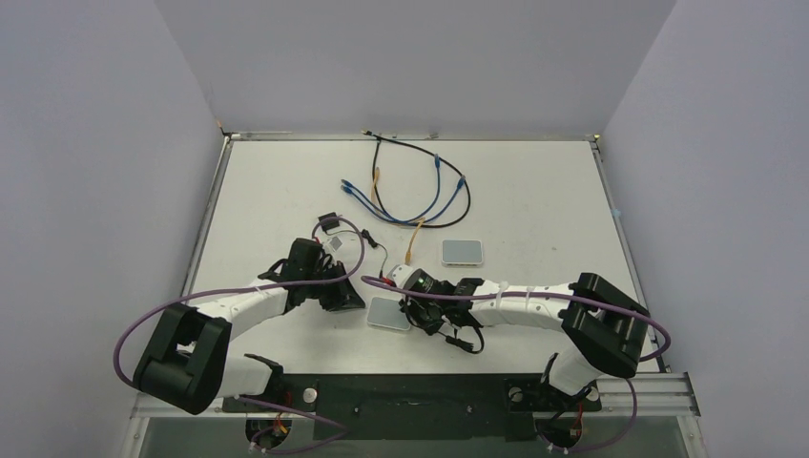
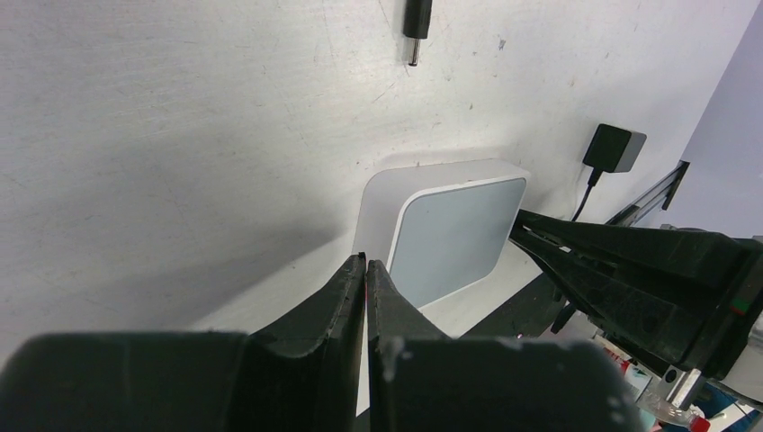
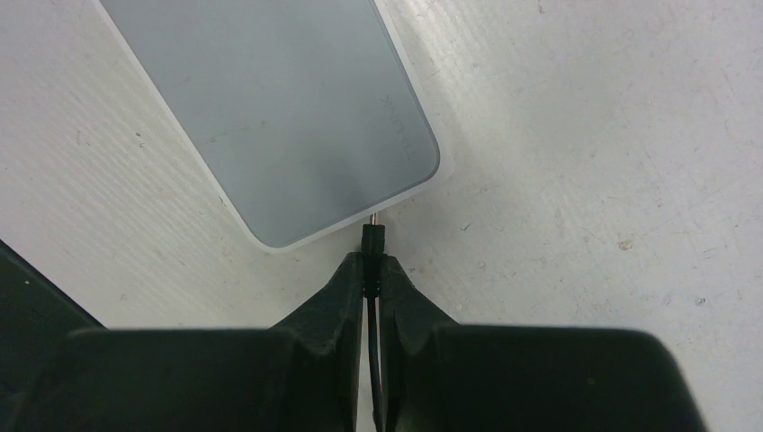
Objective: Insert the plug into the switch port
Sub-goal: Adjust the switch port at the center of the board.
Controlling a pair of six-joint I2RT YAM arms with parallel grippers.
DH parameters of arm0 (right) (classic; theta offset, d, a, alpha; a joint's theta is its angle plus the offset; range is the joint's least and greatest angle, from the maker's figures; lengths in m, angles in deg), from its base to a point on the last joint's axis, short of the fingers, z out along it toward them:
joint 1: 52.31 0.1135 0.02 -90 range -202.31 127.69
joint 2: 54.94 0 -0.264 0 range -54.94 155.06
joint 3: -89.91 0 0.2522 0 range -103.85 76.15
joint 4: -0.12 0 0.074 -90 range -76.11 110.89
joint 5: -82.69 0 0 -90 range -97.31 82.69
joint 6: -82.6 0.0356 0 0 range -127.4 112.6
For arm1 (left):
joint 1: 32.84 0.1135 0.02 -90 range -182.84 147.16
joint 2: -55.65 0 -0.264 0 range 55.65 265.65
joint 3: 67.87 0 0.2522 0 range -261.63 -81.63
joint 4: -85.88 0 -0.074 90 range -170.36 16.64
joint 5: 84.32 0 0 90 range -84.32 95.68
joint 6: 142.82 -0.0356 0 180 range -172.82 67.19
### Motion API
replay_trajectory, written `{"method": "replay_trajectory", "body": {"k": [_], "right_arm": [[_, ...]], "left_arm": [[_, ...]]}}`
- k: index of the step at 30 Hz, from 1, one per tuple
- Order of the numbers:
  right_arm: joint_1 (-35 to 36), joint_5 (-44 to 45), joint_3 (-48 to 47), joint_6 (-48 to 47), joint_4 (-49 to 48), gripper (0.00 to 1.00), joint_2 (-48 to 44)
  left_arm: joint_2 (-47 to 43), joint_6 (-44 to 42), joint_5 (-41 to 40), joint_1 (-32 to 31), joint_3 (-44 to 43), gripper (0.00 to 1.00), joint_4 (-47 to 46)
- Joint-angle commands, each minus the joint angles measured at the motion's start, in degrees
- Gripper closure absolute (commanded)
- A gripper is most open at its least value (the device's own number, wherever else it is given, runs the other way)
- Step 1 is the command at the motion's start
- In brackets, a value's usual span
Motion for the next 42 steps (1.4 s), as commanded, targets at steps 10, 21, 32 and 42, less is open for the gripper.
{"method": "replay_trajectory", "body": {"k": [10, 21, 32, 42], "right_arm": [[0.1, 2.0, -2.1, -1.0, -0.2, 1.0, -1.3], [0.4, 2.1, -1.7, -1.3, -1.2, 1.0, -2.6], [1.4, 1.1, -1.7, -1.4, -3.9, 1.0, -2.5], [2.2, -0.3, -1.0, -2.1, -6.5, 1.0, -3.2]], "left_arm": [[0.6, -2.0, 0.0, 0.6, -2.6, 0.97, -0.1], [0.4, -2.1, 0.2, 0.6, -2.9, 0.97, 0.0], [0.9, -2.6, 0.5, 0.6, -2.6, 0.97, 0.0], [1.4, -3.0, 0.8, 0.6, -2.6, 0.97, 0.1]]}}
